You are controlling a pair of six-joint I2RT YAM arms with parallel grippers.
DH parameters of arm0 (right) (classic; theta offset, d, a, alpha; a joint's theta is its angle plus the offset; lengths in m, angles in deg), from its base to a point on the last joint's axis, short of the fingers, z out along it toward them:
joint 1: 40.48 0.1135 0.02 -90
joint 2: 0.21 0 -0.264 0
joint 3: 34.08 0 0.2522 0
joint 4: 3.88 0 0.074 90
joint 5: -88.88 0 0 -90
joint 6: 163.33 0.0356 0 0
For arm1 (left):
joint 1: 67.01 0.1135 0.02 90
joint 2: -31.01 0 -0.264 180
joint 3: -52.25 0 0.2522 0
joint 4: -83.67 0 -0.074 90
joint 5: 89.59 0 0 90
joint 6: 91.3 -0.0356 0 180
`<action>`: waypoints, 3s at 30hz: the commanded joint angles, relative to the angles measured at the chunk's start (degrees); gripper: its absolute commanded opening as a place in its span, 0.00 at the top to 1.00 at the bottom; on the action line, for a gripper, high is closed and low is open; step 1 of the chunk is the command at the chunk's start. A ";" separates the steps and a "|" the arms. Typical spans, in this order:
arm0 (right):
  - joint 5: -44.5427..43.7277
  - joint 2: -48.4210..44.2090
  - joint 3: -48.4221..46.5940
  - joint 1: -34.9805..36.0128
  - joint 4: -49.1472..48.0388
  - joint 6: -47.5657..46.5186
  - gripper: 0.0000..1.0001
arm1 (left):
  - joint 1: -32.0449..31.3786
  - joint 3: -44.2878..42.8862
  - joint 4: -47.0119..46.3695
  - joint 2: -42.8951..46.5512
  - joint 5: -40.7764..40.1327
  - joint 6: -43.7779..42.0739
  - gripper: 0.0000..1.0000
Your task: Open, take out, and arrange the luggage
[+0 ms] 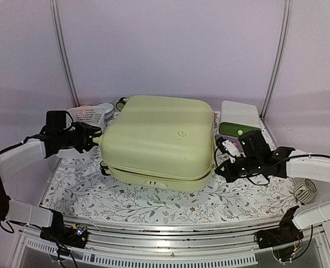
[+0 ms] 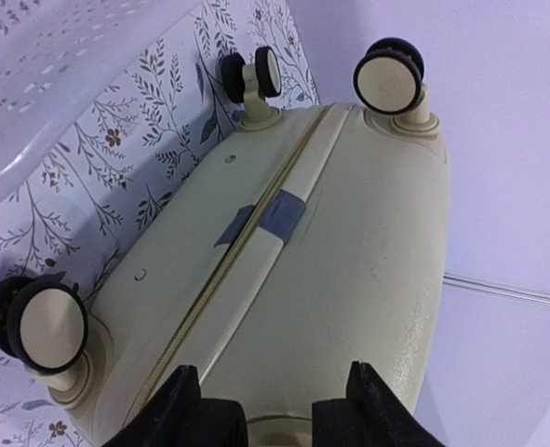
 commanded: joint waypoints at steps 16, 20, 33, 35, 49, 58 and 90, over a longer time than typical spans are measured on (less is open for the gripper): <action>-5.36 -1.50 1.17 21.82 0.11 2.70 0.98 | 1.14 -27.81 -0.29 -25.35 -6.56 -20.38 0.95; -7.13 -0.85 1.20 21.27 1.86 4.83 0.98 | 1.57 -28.91 -0.29 -26.29 -0.87 -23.51 0.71; -4.32 1.39 0.96 15.25 0.76 5.70 0.97 | -9.36 -13.10 5.79 2.20 -14.39 -44.10 0.07; -4.03 1.81 0.92 15.21 -0.74 5.56 0.97 | -13.16 -9.20 5.34 8.69 -10.74 -49.62 0.12; -2.78 2.31 4.41 12.69 -8.35 8.24 0.97 | -58.36 -3.42 1.83 12.90 -17.15 -61.19 0.35; -3.35 1.58 6.19 10.01 -10.64 10.89 0.98 | -73.85 -11.90 0.58 -6.15 -28.40 -69.09 0.60; -6.46 -2.78 10.20 9.41 -10.92 11.50 0.97 | -75.39 -34.37 24.60 -35.30 -54.76 -50.61 0.64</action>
